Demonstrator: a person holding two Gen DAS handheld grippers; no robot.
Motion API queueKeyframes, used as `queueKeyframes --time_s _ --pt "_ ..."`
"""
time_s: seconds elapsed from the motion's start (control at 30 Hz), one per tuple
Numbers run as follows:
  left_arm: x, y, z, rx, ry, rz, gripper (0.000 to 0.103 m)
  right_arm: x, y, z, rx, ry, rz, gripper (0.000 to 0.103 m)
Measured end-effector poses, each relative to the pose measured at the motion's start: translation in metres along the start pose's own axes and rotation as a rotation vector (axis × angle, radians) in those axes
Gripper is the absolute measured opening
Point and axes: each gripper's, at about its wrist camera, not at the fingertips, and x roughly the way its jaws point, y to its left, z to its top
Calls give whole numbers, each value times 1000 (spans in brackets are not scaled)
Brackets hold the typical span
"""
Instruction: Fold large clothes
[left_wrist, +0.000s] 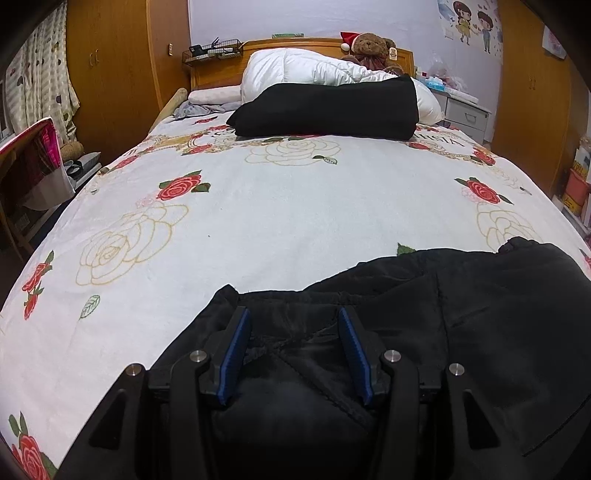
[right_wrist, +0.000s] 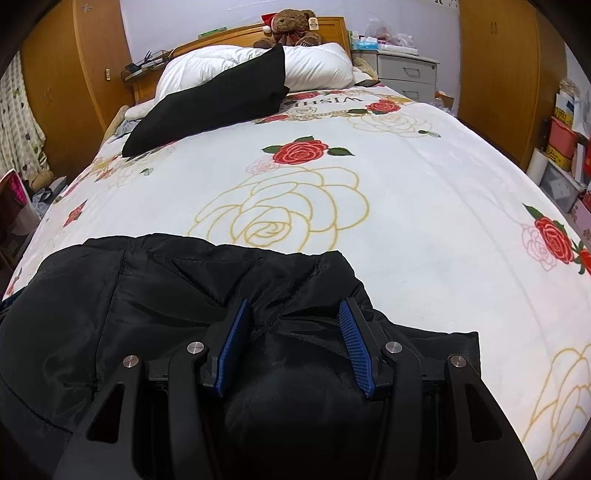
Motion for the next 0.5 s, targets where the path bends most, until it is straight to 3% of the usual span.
queueKeyframes --time_s 0.5 --pt "6 1 2 -9 14 -6 53 4 2 6 -7 32 -23 51"
